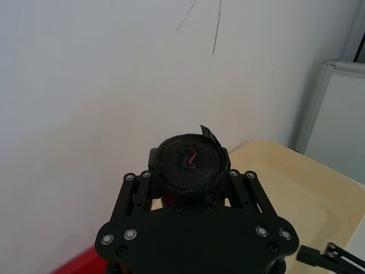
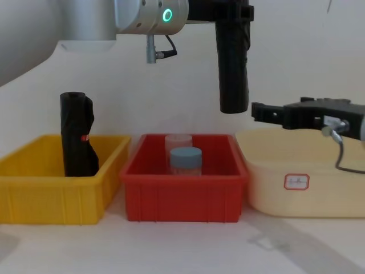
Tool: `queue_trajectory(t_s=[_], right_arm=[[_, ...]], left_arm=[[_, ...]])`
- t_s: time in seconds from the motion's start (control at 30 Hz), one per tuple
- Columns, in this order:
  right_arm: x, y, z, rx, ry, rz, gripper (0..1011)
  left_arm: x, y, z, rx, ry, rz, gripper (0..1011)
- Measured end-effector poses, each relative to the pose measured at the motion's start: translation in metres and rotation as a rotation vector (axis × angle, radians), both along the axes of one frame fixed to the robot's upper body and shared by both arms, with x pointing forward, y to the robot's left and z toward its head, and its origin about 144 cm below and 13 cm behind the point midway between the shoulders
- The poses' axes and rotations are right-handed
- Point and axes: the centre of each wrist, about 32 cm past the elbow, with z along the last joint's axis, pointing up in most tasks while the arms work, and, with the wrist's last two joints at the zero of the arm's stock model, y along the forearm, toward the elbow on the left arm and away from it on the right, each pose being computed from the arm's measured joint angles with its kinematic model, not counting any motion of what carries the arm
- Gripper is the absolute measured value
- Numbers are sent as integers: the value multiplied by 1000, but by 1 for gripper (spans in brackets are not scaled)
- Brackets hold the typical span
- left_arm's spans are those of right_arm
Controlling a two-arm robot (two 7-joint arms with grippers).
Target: Pick up the garbage bag with the one hand and transfer it to the other hand.
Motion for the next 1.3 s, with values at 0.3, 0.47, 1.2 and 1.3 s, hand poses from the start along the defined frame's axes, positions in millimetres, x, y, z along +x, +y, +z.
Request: queue_trajectory(t_s=[0.3, 0.47, 1.2, 1.3], right_arm=[[16, 14, 9, -31, -23, 13, 999], [26, 20, 12, -47, -32, 5, 1000], [54, 35, 13, -60, -16, -28, 1000], [58, 37, 12, -59, -9, -34, 1000]], left_arm=[[0, -1, 0, 2, 1, -1, 527], [0, -1, 0, 2, 1, -2, 527], [0, -2, 0, 2, 2, -3, 527], [0, -2, 0, 2, 2, -3, 527]])
